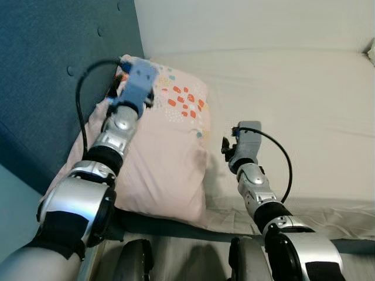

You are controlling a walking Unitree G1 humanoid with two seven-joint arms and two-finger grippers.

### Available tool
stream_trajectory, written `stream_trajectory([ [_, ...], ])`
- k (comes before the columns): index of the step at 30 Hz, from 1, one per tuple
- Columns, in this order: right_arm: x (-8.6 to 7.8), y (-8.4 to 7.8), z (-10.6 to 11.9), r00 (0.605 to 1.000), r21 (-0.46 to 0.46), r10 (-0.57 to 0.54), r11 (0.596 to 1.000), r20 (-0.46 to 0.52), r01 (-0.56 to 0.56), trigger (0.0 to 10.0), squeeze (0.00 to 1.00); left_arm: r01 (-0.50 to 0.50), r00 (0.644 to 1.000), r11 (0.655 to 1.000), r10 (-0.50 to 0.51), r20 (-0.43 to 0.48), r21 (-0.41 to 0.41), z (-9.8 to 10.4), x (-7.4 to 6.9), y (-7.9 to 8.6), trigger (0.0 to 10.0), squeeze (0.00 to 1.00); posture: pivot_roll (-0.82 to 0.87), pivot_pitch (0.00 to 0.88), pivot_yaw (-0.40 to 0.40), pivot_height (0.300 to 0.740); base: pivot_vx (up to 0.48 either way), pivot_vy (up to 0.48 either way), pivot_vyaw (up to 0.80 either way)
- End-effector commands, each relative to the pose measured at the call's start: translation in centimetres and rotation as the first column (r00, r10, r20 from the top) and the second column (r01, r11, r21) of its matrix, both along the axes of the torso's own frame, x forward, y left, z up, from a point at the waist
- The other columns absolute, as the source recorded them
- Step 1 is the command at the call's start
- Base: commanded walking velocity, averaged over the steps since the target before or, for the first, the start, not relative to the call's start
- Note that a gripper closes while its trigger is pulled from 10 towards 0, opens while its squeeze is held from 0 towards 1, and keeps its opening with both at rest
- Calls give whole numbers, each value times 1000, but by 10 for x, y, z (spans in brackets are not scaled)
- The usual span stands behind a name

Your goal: Clean up the room

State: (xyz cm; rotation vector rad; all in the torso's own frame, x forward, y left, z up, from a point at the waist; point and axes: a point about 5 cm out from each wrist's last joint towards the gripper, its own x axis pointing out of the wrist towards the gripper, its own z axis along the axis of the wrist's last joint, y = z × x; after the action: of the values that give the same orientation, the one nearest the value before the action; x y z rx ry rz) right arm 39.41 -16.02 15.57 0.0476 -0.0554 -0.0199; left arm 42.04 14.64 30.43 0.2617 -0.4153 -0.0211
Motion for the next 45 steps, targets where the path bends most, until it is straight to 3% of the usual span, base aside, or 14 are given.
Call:
stream_trajectory([
  [1, -4, -1, -9, 1000, 25, -1, 1000, -13, 2, 10000, 0, 47, 999, 999, -47, 8, -26, 0, -2, 5, 10000, 0, 73, 266, 36, 583, 0, 0, 0],
  [6, -6, -3, -12, 1000, 30, 7, 1000, -24, -7, 10000, 0, 140, 990, 989, -141, -20, -39, -9, -4, 8, 10000, 0, 75, 268, 32, 583, 0, 0, 0],
  [9, -11, -3, -22, 999, 24, 27, 999, -43, -26, 10000, 0, 89, 964, 996, -81, -255, 21, -82, -11, 31, 10000, 0, 66, 274, 23, 583, 0, 0, 0],
  [13, -14, -2, -28, 998, 22, 32, 999, -46, -31, 10000, 0, 67, 935, 990, -21, -353, 120, -126, -20, 26, 10000, 0, 60, 282, 16, 583, 0, 0, 0],
  [19, -15, 0, -28, 999, 37, 36, 999, -39, -35, 10000, 0, -7, 915, 977, 92, -393, 213, -137, -18, 17, 10000, 0, 34, 307, 14, 583, 0, 0, 0],
  [22, -15, 3, -27, 998, 45, 46, 998, -34, -45, 10000, 0, -48, 876, 959, 175, -450, 279, -147, -18, 16, 10000, 0, 33, 308, 21, 583, 0, 0, 0],
  [27, -19, 7, -34, 996, 60, 74, 996, -51, -71, 10000, 0, 102, 700, 969, 92, -708, 226, -208, -42, -1, 10000, 0, 16, 319, 35, 583, 0, 0, 0],
  [31, -22, 7, -39, 995, 60, 79, 995, -60, -76, 10000, 0, 172, 617, 973, 15, -787, 154, -234, -57, -16, 10000, 0, 17, 318, 35, 583, 0, 0, 0],
  [34, -23, 6, -40, 995, 60, 79, 995, -66, -75, 10000, 0, 167, 597, 981, -17, -802, 104, -240, -61, -21, 10000, 0, 17, 318, 34, 583, 0, 0, 0],
  [37, -22, 5, -40, 994, 60, 79, 995, -69, -75, 10000, 0, 148, 617, 986, -27, -786, 82, -234, -57, -21, 10000, 0, 18, 315, 31, 583, 0, 0, 0],
  [40, -19, 6, -33, 995, 76, 84, 994, -48, -80, 10000, 0, 108, 733, 994, -97, -674, -25, -194, -36, -22, 10000, 0, 27, 301, 25, 583, 0, 0, 0],
  [41, -19, 6, -33, 995, 76, 84, 994, -48, -80, 10000, 0, 108, 733, 994, -97, -674, -25, -194, -36, -22, 10000, 0, 27, 301, 25, 583, 0, 0, 0],
  [42, -17, 6, -28, 996, 86, 90, 992, -29, -87, 10000, 0, 170, 791, 978, -209, -575, -122, -164, -25, -26, 10000, 0, 30, 291, 21, 583, 0, 0, 0],
  [45, -16, 7, -25, 995, 90, 95, 992, -13, -93, 10000, 0, 232, 820, 959, -284, -497, -165, -143, -20, -27, 10000, 0, 34, 272, 17, 583, 0, 0, 0],
])
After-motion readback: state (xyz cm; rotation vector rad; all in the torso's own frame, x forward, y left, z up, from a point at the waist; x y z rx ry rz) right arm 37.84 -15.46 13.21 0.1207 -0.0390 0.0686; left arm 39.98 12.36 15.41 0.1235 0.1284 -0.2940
